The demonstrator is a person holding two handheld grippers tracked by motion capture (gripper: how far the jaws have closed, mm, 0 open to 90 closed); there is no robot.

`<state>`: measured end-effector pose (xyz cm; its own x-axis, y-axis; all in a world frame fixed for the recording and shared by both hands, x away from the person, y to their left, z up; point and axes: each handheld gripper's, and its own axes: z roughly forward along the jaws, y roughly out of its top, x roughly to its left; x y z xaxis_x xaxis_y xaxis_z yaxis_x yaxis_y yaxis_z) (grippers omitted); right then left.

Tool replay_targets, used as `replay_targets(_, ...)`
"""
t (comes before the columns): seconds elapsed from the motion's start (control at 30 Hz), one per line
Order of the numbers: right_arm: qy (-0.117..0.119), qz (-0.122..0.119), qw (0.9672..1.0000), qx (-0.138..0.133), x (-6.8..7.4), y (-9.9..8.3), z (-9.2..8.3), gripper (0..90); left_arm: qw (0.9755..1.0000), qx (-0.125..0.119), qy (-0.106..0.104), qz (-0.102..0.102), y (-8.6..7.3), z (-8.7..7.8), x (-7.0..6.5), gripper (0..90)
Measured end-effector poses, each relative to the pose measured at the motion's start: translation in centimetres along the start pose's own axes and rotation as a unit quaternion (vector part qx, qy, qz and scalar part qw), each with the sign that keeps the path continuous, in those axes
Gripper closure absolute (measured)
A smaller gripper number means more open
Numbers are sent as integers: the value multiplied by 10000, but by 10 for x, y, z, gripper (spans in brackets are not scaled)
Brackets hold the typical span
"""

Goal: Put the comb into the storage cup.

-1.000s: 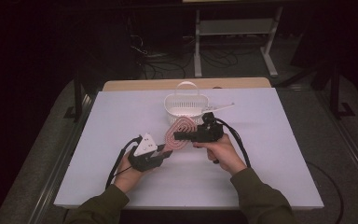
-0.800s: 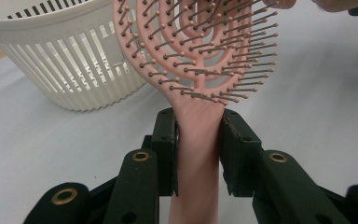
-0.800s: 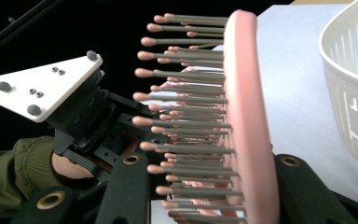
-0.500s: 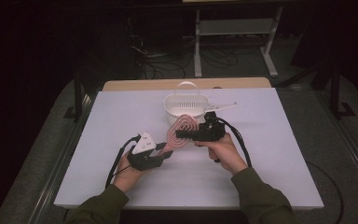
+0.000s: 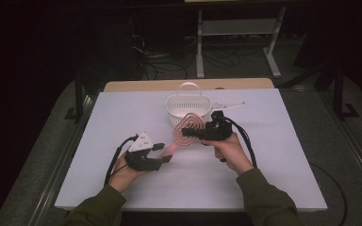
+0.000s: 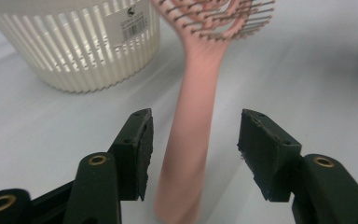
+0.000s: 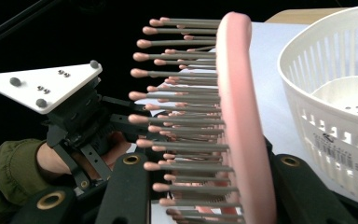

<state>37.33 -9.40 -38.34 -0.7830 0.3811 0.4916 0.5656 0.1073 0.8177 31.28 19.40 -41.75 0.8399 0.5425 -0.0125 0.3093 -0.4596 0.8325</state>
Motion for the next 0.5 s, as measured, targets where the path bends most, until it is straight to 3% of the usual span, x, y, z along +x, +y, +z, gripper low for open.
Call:
replay_targets(0.13,-28,-4,10000,-48,0,1,-3,628,9999,-16,-83,-117,-4,-7,6,382)
replay_targets(0.5,-75,-2,9999,-129,-2,3,-9,629,9999,128,-67,-83,-24,-26,12,197)
